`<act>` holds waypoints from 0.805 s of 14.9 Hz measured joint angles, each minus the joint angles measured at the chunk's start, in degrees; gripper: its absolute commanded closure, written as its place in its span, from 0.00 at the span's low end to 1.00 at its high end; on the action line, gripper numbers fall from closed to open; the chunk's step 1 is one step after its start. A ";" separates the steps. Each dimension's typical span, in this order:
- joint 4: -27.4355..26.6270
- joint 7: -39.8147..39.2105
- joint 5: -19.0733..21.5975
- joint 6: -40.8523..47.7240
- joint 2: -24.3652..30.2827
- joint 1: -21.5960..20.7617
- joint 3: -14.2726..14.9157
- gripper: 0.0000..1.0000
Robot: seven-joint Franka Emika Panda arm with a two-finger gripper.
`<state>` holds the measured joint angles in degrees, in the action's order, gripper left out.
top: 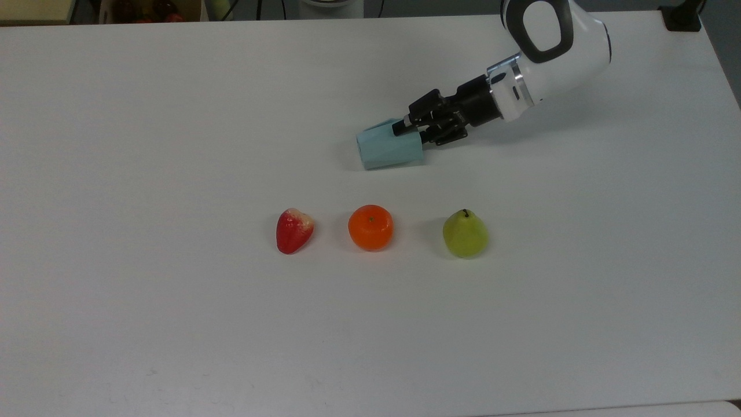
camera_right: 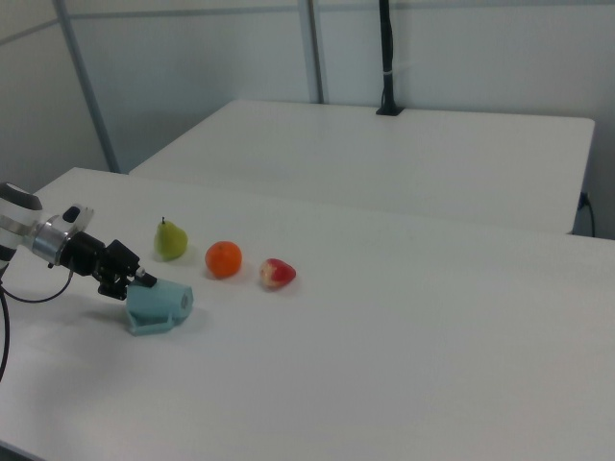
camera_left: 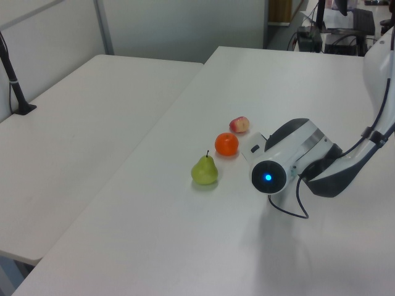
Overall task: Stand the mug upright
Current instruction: 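Lower the gripper onto the mug's base end and close on it, then rotate the held mug upward so its base rests on the table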
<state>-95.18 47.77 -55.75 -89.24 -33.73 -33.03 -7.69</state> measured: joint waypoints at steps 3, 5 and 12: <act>0.32 0.00 -0.62 2.80 0.20 0.33 0.03 1.00; 0.27 0.00 -0.67 3.40 0.20 0.88 0.07 1.00; 0.75 -1.77 0.59 5.22 3.44 4.13 0.12 1.00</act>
<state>-94.42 46.00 -55.15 -84.03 -30.29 -28.89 -7.57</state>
